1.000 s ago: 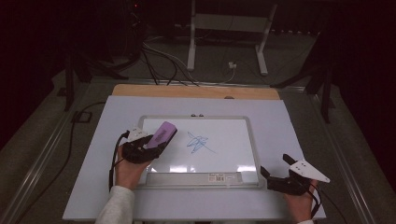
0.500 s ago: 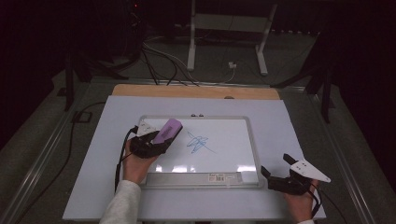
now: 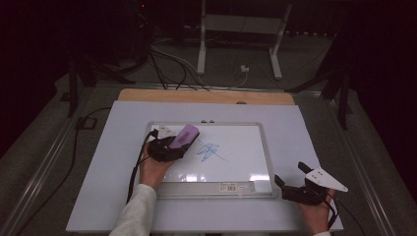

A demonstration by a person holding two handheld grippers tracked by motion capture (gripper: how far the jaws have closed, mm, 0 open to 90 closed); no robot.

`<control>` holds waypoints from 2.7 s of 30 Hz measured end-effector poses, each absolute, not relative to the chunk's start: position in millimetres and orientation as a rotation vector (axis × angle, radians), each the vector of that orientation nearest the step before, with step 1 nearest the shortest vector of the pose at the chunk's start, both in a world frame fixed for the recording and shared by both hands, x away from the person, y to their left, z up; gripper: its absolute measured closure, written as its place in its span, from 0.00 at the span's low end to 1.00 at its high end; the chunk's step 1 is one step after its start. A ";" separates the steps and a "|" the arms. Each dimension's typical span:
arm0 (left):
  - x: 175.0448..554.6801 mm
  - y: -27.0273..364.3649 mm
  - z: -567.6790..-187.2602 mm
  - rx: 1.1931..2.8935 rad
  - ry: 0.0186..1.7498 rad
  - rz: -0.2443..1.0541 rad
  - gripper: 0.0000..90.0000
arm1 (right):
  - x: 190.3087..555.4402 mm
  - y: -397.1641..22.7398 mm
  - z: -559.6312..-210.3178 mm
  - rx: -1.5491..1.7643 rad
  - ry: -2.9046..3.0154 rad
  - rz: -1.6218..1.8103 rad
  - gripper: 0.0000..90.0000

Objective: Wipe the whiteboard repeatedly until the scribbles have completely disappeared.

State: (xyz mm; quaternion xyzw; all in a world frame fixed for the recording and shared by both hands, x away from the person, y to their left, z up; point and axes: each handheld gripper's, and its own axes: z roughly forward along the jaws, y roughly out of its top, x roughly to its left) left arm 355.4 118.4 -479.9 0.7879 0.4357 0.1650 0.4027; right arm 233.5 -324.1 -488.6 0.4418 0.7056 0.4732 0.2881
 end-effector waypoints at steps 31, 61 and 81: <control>384.9 87.3 -506.3 2.087 1.165 0.483 0.34 | 234.1 -323.2 -489.1 1.181 1.893 1.258 0.00; 393.8 71.9 -500.7 2.165 1.202 0.539 0.46 | 234.2 -323.7 -489.1 1.179 1.892 1.257 0.00; 390.4 59.7 -497.9 2.232 1.120 0.496 0.46 | 234.6 -322.2 -489.6 1.175 1.897 1.258 0.00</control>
